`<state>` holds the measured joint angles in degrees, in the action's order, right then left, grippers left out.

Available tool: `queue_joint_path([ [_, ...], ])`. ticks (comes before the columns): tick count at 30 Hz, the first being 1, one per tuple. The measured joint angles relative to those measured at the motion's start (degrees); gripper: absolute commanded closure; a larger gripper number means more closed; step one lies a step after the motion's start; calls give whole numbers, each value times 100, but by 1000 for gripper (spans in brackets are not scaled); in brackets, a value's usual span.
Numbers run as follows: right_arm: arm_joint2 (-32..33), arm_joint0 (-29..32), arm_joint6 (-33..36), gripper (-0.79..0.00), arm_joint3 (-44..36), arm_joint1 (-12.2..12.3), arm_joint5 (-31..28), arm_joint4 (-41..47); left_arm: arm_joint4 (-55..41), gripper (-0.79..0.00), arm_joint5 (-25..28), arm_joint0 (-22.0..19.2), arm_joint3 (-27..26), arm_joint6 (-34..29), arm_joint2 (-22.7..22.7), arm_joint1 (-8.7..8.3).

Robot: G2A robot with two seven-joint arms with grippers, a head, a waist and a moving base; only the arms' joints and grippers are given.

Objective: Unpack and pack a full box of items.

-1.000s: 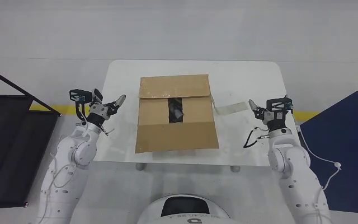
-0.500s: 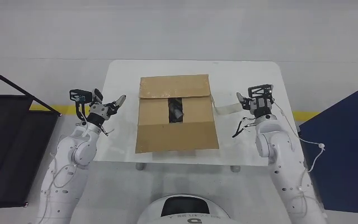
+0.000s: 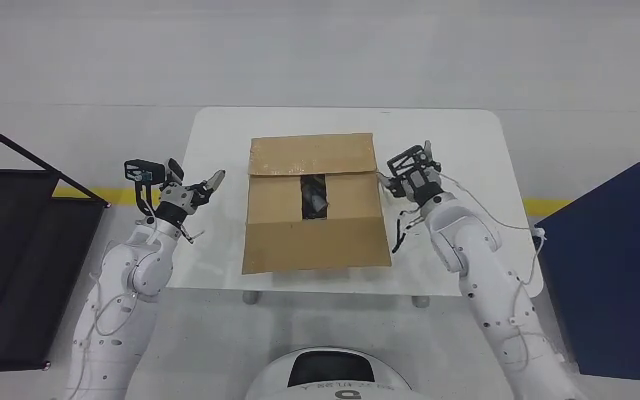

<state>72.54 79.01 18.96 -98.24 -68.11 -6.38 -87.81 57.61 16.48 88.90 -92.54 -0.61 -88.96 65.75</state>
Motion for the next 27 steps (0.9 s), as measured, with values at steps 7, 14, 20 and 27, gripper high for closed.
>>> queue_joint_path([
  [7,-236,-209,354,-785,89,-56,10,-75,0,-785,0,0,0,0,0,0],
  [14,-373,-437,847,-785,191,-103,107,-261,0,-785,0,0,0,0,0,0],
  [20,-451,-615,1131,-785,87,-153,466,-559,0,-785,0,0,0,0,0,0],
  [27,-584,-1398,1580,-785,234,-286,646,-305,0,-785,0,0,0,0,0,0],
])
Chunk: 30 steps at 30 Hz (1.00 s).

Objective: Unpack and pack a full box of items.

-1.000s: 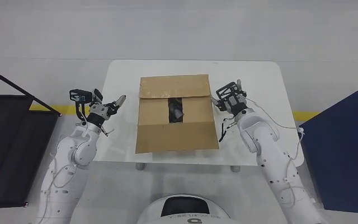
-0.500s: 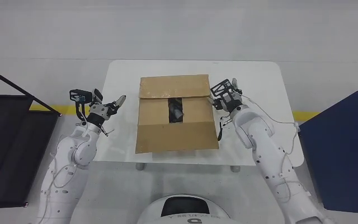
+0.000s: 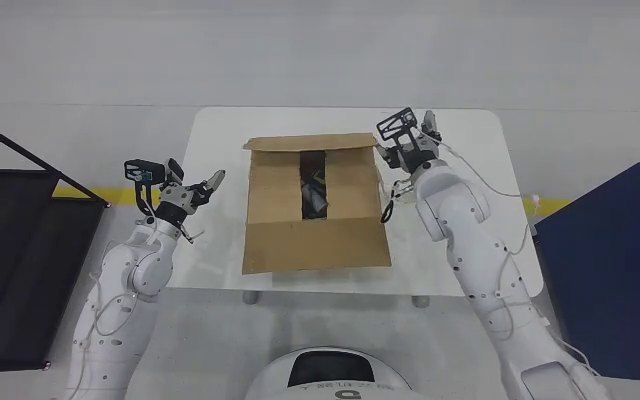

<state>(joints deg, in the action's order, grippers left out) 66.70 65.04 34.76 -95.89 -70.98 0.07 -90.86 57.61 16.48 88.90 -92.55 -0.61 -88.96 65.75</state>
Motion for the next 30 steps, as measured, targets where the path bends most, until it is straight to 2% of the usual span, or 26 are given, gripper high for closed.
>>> queue_joint_path([
  [5,-262,-931,185,-785,845,-175,-120,770,0,-785,0,0,0,0,0,0],
  [10,-689,-2011,183,-785,2491,-455,-58,1758,0,-785,0,0,0,0,0,0],
  [14,-1000,-2466,100,-785,3392,-634,178,2005,0,-785,0,0,0,0,0,0],
  [18,-1269,-2752,476,-785,4008,-762,205,1981,0,-785,0,0,0,0,0,0],
  [20,-1327,-2792,467,-785,4186,-797,123,2005,0,-785,0,0,0,0,0,0],
  [24,-1084,-2589,-178,-785,4138,-763,-175,2353,0,-785,0,0,0,0,0,0],
  [26,-854,-2353,-549,-785,3854,-674,-442,2410,7,-785,-1,-1,-6,-2,3,0],
  [30,-61,-1385,-1076,-785,2735,-367,-1067,2402,569,-785,-120,-69,-315,-243,149,-10],
])
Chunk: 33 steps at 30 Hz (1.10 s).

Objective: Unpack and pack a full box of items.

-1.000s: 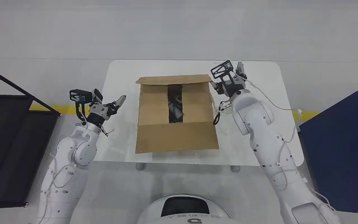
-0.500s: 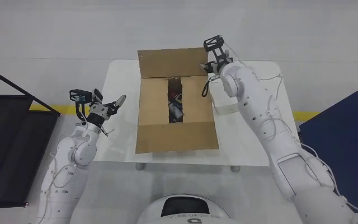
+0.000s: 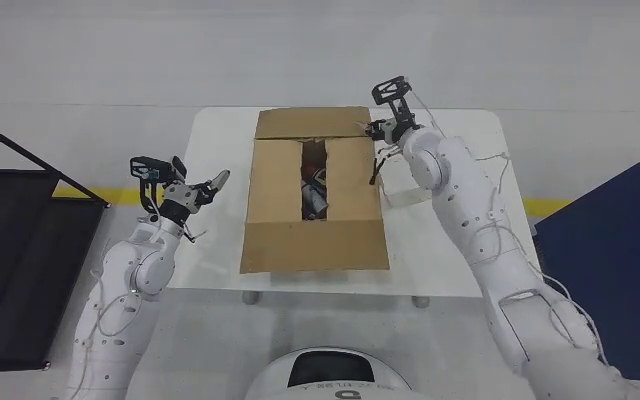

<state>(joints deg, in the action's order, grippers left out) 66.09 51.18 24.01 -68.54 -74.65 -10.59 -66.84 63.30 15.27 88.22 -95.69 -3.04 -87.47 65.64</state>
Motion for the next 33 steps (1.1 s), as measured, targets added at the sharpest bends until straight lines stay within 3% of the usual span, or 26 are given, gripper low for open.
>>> queue_joint_path([
  [4,774,1038,-63,-785,-940,250,-650,-4,729,-785,-87,-135,-596,-576,243,-14],
  [9,1436,1928,-268,-785,-1343,423,-1481,255,1773,-785,-229,-577,-1246,-1902,881,10],
  [15,1641,2380,-439,-785,-1540,503,-1677,72,2474,-785,-348,-1325,-1081,-3103,1879,136],
  [24,1444,2339,-388,-785,-1480,522,-1869,32,2480,-785,-545,-1884,-352,-3301,2956,373],
  [29,1329,2271,-329,-785,-1500,530,-1974,7,2297,-785,-692,-2087,-140,-3318,3244,485],
  [33,1250,2210,-283,-785,-1484,542,-2127,22,1707,-785,-979,-2104,-176,-2984,3185,562],
])
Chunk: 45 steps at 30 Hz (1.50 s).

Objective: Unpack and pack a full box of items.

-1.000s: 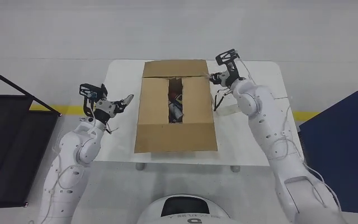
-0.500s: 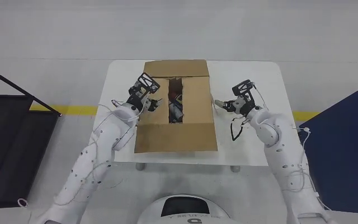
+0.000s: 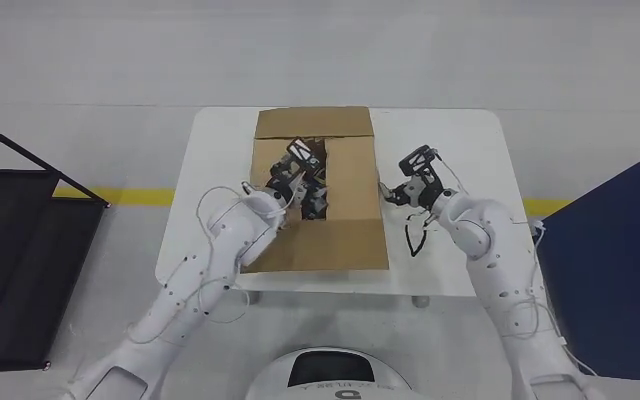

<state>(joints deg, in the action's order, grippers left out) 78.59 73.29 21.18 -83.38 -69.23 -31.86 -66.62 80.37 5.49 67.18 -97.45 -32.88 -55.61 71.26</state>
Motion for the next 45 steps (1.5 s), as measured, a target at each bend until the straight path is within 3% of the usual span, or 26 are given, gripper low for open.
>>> queue_joint_path([
  [7,-20,-66,-25,-785,137,33,-318,162,-118,-785,144,275,-186,857,-85,-5],
  [15,-44,-50,-55,-785,237,71,-387,161,888,-785,-681,342,-169,271,-167,4],
  [20,-146,-152,-20,-785,343,74,-398,166,1267,-785,-468,197,117,58,216,79],
  [29,-310,-206,-119,-785,472,84,-433,146,980,-785,-543,-317,682,-9,788,354],
  [34,-368,-185,-193,-785,475,98,-496,125,368,-785,-588,-226,467,692,636,409],
  [39,-391,-155,-257,-785,476,117,-523,106,459,-785,-548,64,195,1399,493,376],
  [45,-347,-85,-300,-785,434,152,-499,75,1328,-785,-1163,322,-96,1053,258,330],
])
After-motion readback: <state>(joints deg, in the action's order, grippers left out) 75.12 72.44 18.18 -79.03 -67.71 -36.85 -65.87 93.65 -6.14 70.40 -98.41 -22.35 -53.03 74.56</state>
